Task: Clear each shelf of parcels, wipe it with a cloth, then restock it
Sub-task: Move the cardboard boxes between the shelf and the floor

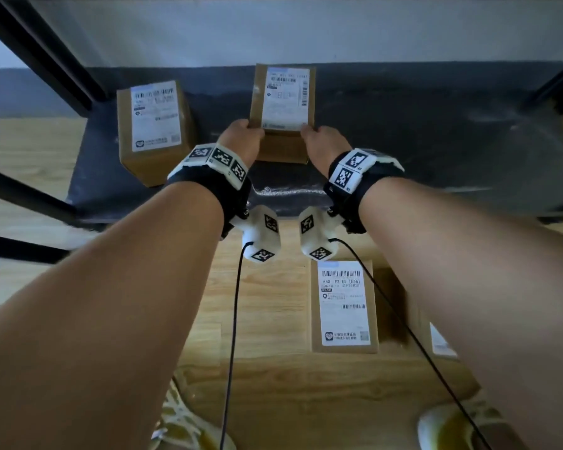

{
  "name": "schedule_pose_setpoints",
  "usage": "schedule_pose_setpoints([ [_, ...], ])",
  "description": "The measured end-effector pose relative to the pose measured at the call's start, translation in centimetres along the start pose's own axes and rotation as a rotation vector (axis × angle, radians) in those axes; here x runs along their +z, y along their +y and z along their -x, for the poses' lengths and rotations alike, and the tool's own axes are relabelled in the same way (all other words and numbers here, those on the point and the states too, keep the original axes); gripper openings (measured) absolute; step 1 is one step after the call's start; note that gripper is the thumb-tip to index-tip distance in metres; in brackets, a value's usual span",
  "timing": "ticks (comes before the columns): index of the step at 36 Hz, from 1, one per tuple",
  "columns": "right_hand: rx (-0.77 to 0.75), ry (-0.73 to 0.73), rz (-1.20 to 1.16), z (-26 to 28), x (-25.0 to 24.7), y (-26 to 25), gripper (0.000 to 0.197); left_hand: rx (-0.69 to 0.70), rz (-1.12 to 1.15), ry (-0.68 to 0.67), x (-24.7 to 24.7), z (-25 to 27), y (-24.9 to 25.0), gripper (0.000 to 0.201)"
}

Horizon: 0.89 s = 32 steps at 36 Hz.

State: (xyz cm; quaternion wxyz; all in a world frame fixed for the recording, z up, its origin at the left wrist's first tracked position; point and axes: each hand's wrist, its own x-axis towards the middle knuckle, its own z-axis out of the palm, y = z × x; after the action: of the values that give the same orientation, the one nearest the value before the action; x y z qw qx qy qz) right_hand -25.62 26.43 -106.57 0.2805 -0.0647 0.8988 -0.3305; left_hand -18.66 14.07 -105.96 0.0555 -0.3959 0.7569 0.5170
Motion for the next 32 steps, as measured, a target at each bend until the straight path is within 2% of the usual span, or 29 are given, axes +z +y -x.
schedule_pose_setpoints([
  [5, -0.014, 0.022, 0.026, 0.5, -0.1, -0.5, 0.05, -0.052, 0.203, 0.045, -0.6, 0.0, -0.1, 0.044],
  [8, -0.01, 0.031, 0.021, 1.7, -0.5, -0.7, 0.054, -0.043, 0.224, 0.087, -1.0, 0.8, -0.4, 0.036],
  [13, 0.043, 0.116, -0.134, 5.2, -0.4, -0.5, 0.053, -0.006, 0.206, 0.119, -1.5, 3.9, -1.2, 0.014],
  [18, 0.069, 0.095, -0.156, 10.0, 0.6, 0.7, 0.044, -0.052, 0.122, 0.103, -1.6, 5.9, -5.0, 0.032],
  [21, 0.058, 0.058, -0.111, 12.8, 1.4, 2.0, 0.042, -0.074, 0.117, 0.111, -1.6, 8.9, -6.3, 0.044],
  [27, 0.02, 0.004, -0.063, 17.3, 3.1, 4.1, 0.035, -0.1, 0.105, 0.14, -1.5, 14.7, -8.9, 0.009],
  [30, 0.003, -0.026, -0.048, 19.1, 4.4, 4.9, 0.032, -0.13, 0.131, 0.123, -1.3, 15.9, -11.4, 0.017],
  [32, 0.017, -0.052, -0.023, 20.3, 5.4, 5.5, 0.035, -0.167, 0.123, 0.101, -1.0, 16.8, -12.9, 0.01],
])
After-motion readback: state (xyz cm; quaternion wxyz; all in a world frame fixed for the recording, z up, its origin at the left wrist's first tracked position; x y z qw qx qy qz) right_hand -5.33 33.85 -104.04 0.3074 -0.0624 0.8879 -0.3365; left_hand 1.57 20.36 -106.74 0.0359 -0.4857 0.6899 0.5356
